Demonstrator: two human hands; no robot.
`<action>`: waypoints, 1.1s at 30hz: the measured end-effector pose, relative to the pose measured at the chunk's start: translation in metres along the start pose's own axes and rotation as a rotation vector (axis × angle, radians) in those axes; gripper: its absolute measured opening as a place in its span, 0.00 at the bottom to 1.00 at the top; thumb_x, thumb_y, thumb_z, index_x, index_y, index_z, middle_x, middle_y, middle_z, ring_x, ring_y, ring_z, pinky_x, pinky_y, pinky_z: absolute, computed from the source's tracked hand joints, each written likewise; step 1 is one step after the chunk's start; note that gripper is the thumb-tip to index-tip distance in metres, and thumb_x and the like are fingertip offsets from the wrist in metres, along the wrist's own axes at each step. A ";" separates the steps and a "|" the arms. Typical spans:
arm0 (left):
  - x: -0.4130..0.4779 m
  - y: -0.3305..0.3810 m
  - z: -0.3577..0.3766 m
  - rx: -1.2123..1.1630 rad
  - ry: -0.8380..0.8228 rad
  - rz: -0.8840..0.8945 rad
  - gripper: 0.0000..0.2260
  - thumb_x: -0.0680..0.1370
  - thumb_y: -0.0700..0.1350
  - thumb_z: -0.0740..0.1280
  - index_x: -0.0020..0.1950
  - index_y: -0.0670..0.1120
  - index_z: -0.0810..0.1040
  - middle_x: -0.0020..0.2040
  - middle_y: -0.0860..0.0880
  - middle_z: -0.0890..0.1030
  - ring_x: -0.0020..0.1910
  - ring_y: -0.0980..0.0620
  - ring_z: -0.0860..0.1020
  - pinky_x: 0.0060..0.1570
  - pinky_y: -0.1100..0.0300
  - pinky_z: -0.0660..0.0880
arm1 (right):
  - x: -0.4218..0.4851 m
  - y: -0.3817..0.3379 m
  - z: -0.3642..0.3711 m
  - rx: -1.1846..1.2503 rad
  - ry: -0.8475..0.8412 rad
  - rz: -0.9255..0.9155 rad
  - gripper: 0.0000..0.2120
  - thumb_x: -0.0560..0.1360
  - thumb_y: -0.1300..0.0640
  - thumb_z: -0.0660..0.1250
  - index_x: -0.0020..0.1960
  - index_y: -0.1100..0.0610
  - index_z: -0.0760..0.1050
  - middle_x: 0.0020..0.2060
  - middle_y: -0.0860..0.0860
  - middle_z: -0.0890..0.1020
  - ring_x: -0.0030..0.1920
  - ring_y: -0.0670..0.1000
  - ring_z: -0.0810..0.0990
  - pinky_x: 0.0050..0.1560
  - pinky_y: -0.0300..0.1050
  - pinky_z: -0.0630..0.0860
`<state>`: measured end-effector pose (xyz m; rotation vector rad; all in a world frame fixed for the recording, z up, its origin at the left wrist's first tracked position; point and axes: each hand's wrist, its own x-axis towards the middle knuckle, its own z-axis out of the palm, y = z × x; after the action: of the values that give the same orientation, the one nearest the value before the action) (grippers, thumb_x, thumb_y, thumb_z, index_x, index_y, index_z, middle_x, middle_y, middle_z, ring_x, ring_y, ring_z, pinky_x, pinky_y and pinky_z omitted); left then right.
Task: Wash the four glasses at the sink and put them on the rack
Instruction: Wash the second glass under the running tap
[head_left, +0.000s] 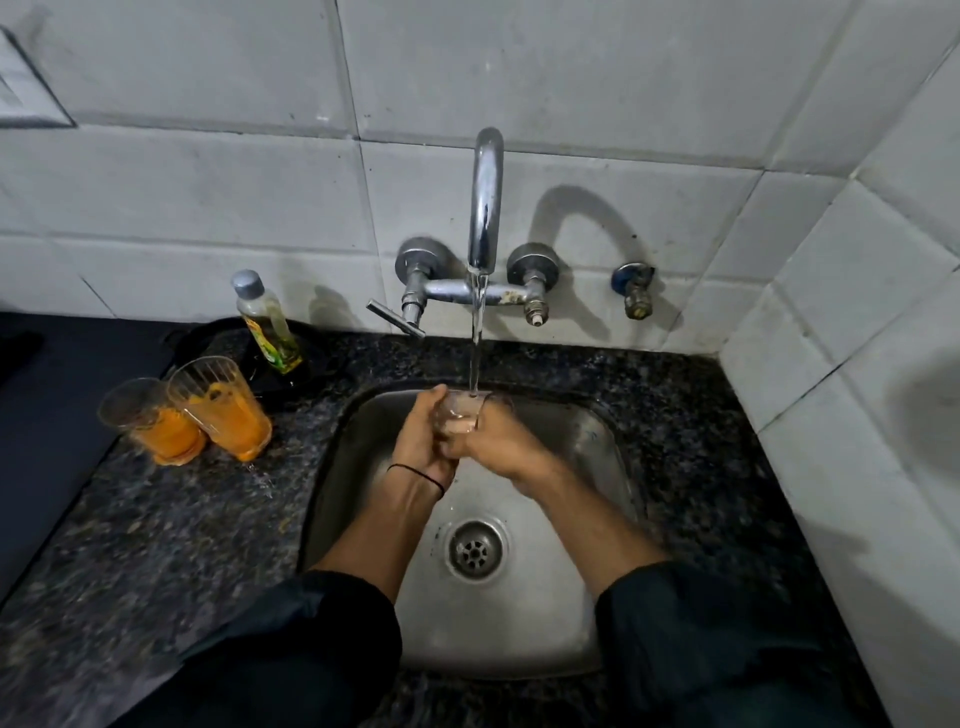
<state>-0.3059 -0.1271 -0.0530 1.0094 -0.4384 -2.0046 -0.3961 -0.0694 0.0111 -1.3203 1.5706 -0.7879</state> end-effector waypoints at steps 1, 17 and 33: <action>0.000 -0.001 -0.003 -0.022 -0.030 0.040 0.10 0.79 0.47 0.64 0.45 0.41 0.78 0.40 0.43 0.82 0.40 0.48 0.81 0.40 0.57 0.80 | 0.001 -0.001 0.008 0.340 0.093 0.106 0.14 0.69 0.66 0.73 0.54 0.60 0.84 0.49 0.57 0.87 0.51 0.55 0.85 0.54 0.48 0.81; 0.006 0.031 0.005 0.304 0.065 -0.292 0.18 0.78 0.53 0.63 0.60 0.42 0.79 0.44 0.41 0.82 0.35 0.44 0.81 0.29 0.57 0.78 | -0.005 0.027 -0.025 -1.561 -0.094 -0.660 0.21 0.80 0.59 0.61 0.72 0.51 0.74 0.68 0.49 0.78 0.70 0.51 0.74 0.80 0.59 0.42; -0.031 0.004 -0.014 0.184 -0.221 0.117 0.10 0.78 0.42 0.66 0.59 0.46 0.78 0.51 0.43 0.80 0.44 0.45 0.80 0.43 0.53 0.78 | -0.009 0.011 0.030 0.890 0.752 0.408 0.20 0.80 0.49 0.68 0.31 0.56 0.76 0.24 0.51 0.80 0.22 0.49 0.78 0.29 0.43 0.76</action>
<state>-0.2829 -0.1036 -0.0439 0.8524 -0.7959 -2.0041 -0.3727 -0.0559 -0.0079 -0.0306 1.6176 -1.5661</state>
